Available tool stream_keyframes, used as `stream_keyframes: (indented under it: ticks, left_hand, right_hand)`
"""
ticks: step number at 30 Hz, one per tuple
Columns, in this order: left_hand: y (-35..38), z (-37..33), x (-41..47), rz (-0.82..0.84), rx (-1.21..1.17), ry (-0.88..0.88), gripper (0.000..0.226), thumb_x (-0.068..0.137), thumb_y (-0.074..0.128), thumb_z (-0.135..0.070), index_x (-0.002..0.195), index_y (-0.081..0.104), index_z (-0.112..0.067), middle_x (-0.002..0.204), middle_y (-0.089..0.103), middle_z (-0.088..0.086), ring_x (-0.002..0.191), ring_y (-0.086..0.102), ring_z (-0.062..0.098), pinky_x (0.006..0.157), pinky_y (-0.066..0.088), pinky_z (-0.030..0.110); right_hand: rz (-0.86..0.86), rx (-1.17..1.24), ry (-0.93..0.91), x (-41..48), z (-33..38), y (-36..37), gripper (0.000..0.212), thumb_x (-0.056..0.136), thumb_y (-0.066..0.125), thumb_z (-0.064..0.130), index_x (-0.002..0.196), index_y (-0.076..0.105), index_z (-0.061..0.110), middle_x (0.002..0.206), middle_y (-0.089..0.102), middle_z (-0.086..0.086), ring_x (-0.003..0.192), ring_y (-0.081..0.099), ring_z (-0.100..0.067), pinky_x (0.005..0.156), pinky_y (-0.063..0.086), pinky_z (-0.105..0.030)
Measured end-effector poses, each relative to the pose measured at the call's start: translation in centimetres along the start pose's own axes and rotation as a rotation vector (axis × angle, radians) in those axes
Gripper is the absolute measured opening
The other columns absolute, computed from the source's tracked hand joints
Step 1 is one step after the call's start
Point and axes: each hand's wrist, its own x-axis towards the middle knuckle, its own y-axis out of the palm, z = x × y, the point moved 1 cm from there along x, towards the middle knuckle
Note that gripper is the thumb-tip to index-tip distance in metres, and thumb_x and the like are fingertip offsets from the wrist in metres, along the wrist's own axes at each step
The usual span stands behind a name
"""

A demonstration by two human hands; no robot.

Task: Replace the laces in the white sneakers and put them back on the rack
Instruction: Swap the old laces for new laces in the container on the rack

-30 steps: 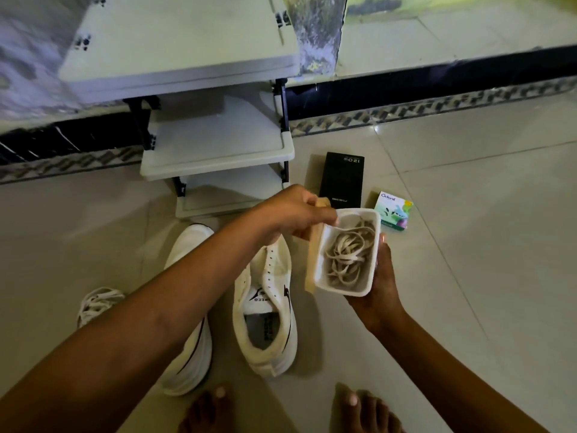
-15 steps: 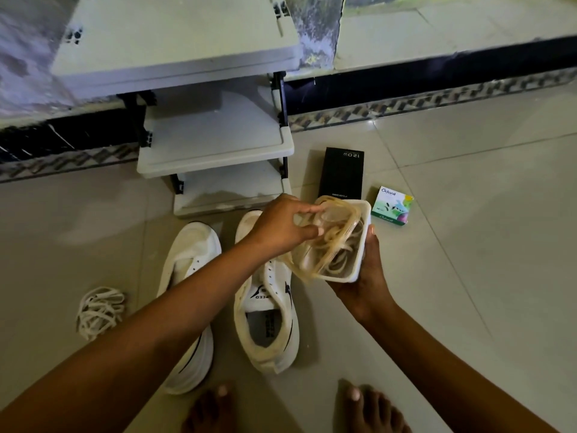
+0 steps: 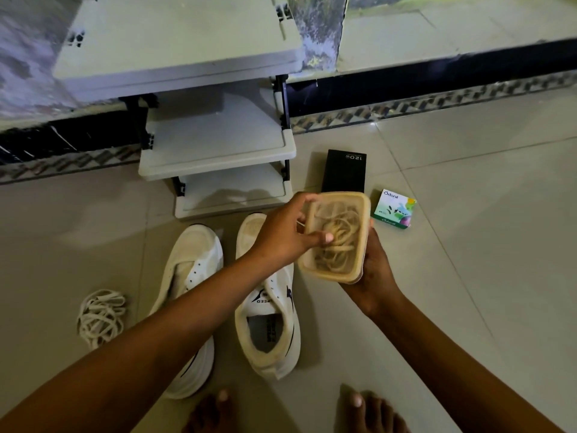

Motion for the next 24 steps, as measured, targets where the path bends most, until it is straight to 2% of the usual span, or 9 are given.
stream_keyframes:
  ticks: [3, 5, 8, 10, 12, 14, 16, 19, 24]
  left_hand:
    - [-0.1, 0.5, -0.1, 0.065, -0.176, -0.169, 0.091, 0.070, 0.080, -0.031, 0.142, 0.025, -0.033, 0.124, 0.048, -0.003, 0.110, 0.053, 0.017, 0.085, 0.048, 0.032]
    - [-0.1, 0.8, -0.2, 0.140, -0.335, -0.259, 0.083, 0.073, 0.079, -0.025, 0.140, 0.031, -0.031, 0.128, 0.053, -0.001, 0.107, 0.059, 0.017, 0.083, 0.054, 0.034]
    - [-0.1, 1.1, -0.4, 0.211, -0.462, -0.283, 0.061, 0.077, 0.074, -0.016, 0.132, 0.046, -0.022, 0.116, 0.065, 0.002, 0.100, 0.065, 0.015, 0.081, 0.056, 0.033]
    - [0.1, 1.3, -0.8, 0.208, -0.479, -0.286, 0.059, 0.077, 0.074, -0.016, 0.129, 0.047, -0.022, 0.112, 0.066, 0.002, 0.100, 0.065, 0.016, 0.081, 0.056, 0.034]
    - [0.2, 1.2, -1.1, 0.191, -0.469, -0.279, 0.057, 0.077, 0.074, -0.018, 0.128, 0.048, -0.024, 0.110, 0.067, 0.002, 0.098, 0.065, 0.015, 0.079, 0.056, 0.032]
    - [-0.1, 1.0, -1.1, 0.201, -0.481, -0.273, 0.048, 0.078, 0.071, -0.024, 0.122, 0.052, -0.024, 0.108, 0.068, 0.002, 0.096, 0.066, 0.015, 0.079, 0.055, 0.031]
    - [-0.7, 0.6, -0.9, 0.209, -0.572, -0.297, 0.030, 0.082, 0.062, -0.038, 0.108, 0.060, -0.022, 0.102, 0.070, 0.004, 0.093, 0.067, 0.017, 0.081, 0.054, 0.031]
    - [-1.2, 0.5, -0.5, 0.148, -0.632, -0.330, 0.027, 0.089, 0.053, -0.042, 0.087, 0.065, -0.018, 0.086, 0.071, 0.003, 0.085, 0.067, 0.017, 0.080, 0.054, 0.028]
    - [-0.5, 0.5, -0.7, 0.071, -0.640, -0.340, 0.028, 0.089, 0.056, -0.040, 0.075, 0.064, -0.017, 0.070, 0.071, -0.003, 0.070, 0.069, 0.009, 0.068, 0.049, 0.021]
  right_hand:
    - [-0.079, -0.053, -0.004, 0.2, 0.2, -0.5, 0.035, 0.101, 0.031, 0.034, 0.115, 0.060, 0.019, 0.098, 0.072, -0.005, 0.088, 0.070, -0.022, 0.068, 0.059, -0.037]
    - [-0.134, -0.130, -0.001, 0.4, 0.1, -0.6, 0.033, 0.101, 0.033, 0.029, 0.110, 0.063, 0.018, 0.095, 0.073, -0.006, 0.084, 0.071, -0.022, 0.064, 0.059, -0.036]
    - [-0.175, -0.226, 0.000, 0.6, 0.3, -0.2, 0.040, 0.101, 0.027, 0.042, 0.099, 0.064, 0.025, 0.088, 0.073, -0.001, 0.081, 0.070, -0.019, 0.063, 0.057, -0.035]
    - [-0.165, -0.275, -0.008, 0.9, 0.9, 0.3, 0.054, 0.096, 0.019, 0.056, 0.094, 0.064, 0.026, 0.082, 0.074, 0.001, 0.077, 0.070, -0.017, 0.065, 0.056, -0.035]
    - [-0.159, -0.357, -0.038, 1.1, 1.5, 0.9, 0.059, 0.093, 0.017, 0.062, 0.093, 0.065, 0.026, 0.085, 0.073, 0.000, 0.079, 0.070, -0.017, 0.069, 0.057, -0.035]
    - [-0.192, -0.421, -0.078, 1.2, 1.8, 1.0, 0.054, 0.094, 0.022, 0.060, 0.091, 0.064, 0.026, 0.085, 0.072, -0.001, 0.079, 0.070, -0.018, 0.070, 0.056, -0.034]
    - [-0.203, -0.462, -0.105, 1.3, 2.1, 1.0, 0.050, 0.095, 0.026, 0.057, 0.088, 0.063, 0.025, 0.078, 0.072, 0.002, 0.075, 0.070, -0.015, 0.067, 0.056, -0.030]
    - [-0.204, -0.511, -0.115, 1.2, 2.2, 0.9, 0.048, 0.095, 0.027, 0.056, 0.088, 0.063, 0.025, 0.071, 0.071, 0.008, 0.068, 0.069, -0.011, 0.057, 0.053, -0.023]
    - [-0.258, -0.525, -0.103, 1.1, 2.1, 1.2, 0.049, 0.094, 0.030, 0.058, 0.095, 0.063, 0.022, 0.090, 0.071, -0.003, 0.082, 0.069, -0.021, 0.067, 0.055, -0.029]
